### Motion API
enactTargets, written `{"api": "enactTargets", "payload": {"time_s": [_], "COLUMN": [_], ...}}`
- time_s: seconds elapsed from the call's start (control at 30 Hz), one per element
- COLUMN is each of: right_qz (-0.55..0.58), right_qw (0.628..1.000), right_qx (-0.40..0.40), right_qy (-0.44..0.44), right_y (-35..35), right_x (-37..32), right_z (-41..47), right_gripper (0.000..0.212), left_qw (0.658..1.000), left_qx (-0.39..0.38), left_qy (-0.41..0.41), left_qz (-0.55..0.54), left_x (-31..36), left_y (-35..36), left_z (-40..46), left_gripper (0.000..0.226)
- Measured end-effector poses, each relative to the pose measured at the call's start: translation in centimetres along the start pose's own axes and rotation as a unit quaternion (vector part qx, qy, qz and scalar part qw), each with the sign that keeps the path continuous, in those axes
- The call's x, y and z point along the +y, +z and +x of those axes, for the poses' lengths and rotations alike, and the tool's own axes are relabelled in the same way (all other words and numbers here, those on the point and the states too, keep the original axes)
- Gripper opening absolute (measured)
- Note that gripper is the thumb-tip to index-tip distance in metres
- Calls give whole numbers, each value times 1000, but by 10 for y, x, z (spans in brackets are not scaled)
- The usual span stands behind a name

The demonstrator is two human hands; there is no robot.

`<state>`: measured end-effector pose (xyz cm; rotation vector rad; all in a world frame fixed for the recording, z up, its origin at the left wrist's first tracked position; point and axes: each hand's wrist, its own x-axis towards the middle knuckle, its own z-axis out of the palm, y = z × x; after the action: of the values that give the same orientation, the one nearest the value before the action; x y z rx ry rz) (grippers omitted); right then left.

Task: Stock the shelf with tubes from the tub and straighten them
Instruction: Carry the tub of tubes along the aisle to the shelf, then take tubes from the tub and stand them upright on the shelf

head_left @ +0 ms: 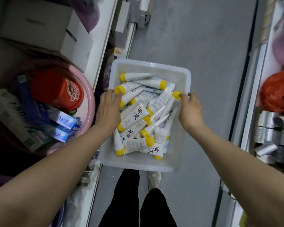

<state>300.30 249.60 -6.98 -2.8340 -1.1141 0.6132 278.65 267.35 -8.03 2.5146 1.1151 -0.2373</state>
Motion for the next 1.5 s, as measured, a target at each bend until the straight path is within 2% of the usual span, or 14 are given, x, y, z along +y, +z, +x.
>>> {"api": "enactTargets", "payload": {"time_s": [0.17,0.3,0.5,0.6,0.7,0.83,0.97,1.07,1.13,1.2,1.3,1.33,1.4,1.5], "right_qz": [-55,-89,-164,-176,-155,88,288,326,345,357,363,353,313,286], "right_qw": [991,982,971,971,977,967,924,916,913,909,909,914,930,927], "right_qx": [31,18,-12,-28,-88,-241,-232,-221,-215,-214,-201,-191,-158,-129], "right_qy": [-117,-166,-175,-161,-114,5,94,74,42,15,-30,-54,-110,-207], "right_y": [-1,18,49,47,33,4,-38,-65,-85,-106,-140,-152,-175,-207], "right_x": [-12,-31,-63,-69,-70,-55,-31,-18,-15,-17,-26,-31,-41,-57], "right_z": [40,79,103,97,74,36,-7,-40,-63,-84,-112,-122,-142,-173], "right_gripper": [58,45,44,42,46,42,28,33,38,42,35,34,36,42], "left_qw": [998,998,980,975,987,985,924,898,875,805,660,636,625,655], "left_qx": [-53,-44,-15,10,-33,-71,-49,-24,3,31,36,34,43,101], "left_qy": [26,18,54,47,9,-146,-286,-319,-326,-357,-401,-397,-354,-261], "left_qz": [28,50,191,216,160,-64,-249,-303,-359,-474,-635,-661,-694,-702], "left_x": [7,11,8,12,23,36,51,62,73,86,98,101,110,119], "left_y": [-2,8,33,32,25,2,-24,-43,-58,-77,-109,-119,-140,-168], "left_z": [18,29,34,29,13,-16,-57,-99,-129,-158,-198,-212,-240,-281], "left_gripper": [42,32,44,54,62,56,49,63,58,37,13,9,10,27]}}
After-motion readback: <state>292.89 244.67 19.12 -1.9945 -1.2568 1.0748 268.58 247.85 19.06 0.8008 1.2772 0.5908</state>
